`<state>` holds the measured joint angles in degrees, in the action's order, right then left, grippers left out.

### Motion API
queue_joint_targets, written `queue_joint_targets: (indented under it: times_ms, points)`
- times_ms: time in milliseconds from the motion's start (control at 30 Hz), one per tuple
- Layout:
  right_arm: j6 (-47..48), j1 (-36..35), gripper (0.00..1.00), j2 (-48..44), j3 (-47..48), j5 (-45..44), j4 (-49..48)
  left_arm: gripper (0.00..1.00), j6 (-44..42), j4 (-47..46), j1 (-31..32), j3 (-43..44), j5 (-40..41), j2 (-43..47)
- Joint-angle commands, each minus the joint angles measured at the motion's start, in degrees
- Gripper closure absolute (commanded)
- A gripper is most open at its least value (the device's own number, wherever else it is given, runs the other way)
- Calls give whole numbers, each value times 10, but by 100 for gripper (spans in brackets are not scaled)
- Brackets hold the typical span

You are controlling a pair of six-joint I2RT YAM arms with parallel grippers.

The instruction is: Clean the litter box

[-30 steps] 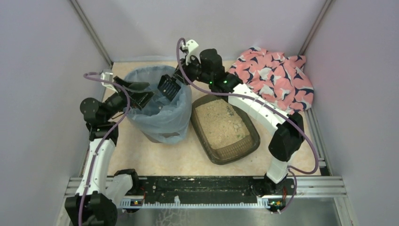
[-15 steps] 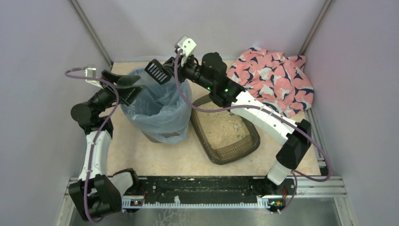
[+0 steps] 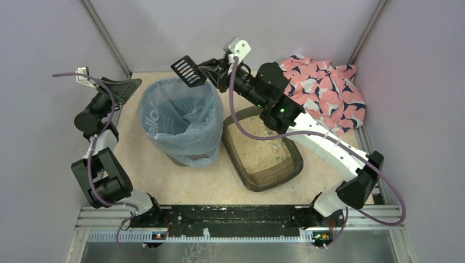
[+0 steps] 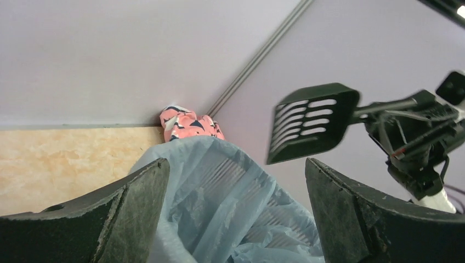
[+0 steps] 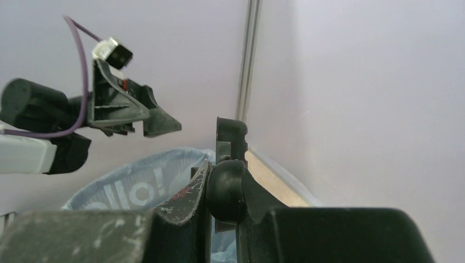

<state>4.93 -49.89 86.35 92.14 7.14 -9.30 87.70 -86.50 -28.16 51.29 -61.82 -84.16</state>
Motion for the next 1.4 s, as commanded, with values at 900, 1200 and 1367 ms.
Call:
queue_joint_targets:
  times_ms: [900,1200,1367]
  points:
    - [-86,75,100,-357,-449,-298,205,1,54,-161,40,57,13,-26]
    - [-78,75,100,-303,-454,-370,246,1,-27,-70,80,62,-8,0]
    - [-70,75,100,-285,-455,-404,244,1,-58,-36,90,58,-10,10]
